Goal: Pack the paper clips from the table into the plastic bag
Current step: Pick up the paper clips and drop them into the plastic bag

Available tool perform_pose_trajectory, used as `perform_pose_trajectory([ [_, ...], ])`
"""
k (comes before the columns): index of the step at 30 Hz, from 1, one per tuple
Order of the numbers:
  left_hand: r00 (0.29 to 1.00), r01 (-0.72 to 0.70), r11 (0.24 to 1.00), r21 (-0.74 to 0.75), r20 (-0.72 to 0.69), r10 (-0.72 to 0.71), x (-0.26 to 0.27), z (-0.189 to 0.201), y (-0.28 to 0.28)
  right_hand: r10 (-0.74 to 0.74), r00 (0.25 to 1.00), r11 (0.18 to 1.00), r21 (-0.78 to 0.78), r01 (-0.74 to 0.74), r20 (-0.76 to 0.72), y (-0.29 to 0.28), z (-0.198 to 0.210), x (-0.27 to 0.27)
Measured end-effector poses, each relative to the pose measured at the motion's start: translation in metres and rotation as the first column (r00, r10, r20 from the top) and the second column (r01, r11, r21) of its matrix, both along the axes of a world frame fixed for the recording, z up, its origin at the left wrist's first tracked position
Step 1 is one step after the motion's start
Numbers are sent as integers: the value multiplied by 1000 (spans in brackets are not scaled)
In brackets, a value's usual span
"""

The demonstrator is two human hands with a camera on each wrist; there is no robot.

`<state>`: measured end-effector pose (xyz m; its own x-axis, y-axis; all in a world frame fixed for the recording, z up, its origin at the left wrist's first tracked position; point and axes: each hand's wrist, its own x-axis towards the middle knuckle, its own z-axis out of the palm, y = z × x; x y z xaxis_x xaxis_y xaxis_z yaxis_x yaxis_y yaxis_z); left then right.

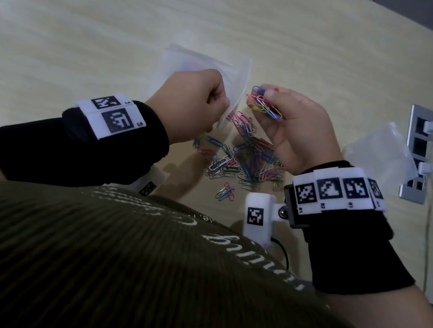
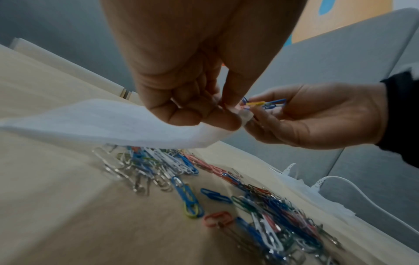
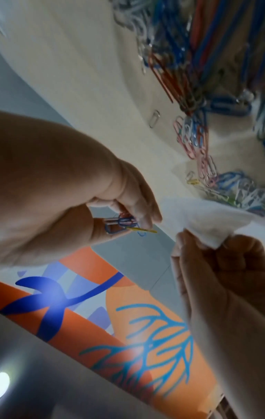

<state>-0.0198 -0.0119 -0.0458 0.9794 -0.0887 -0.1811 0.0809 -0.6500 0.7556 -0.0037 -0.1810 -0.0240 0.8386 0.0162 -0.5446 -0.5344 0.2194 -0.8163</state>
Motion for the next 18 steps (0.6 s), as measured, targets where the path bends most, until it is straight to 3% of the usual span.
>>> perform_pose_trajectory([
  [2,999,36,999,4,13,-36,-1,0,-2,2,999,993,116,4,-53,6,4,0],
  [5,999,46,999,-17,22,-46,-1,0,-4,-12,989,986,164,37,-151,13,6,0],
  [9,998,44,999,-22,37,-43,-1,0,-3,-23,980,990,133,50,-198,16,9,1],
  [13,998,40,999,-11,44,-40,-1,-1,-3,131,965,989,101,-110,-226,17,16,1],
  [18,998,57,998,13,38,-58,-2,0,-4,121,985,991,-43,-127,-121,13,23,-1],
])
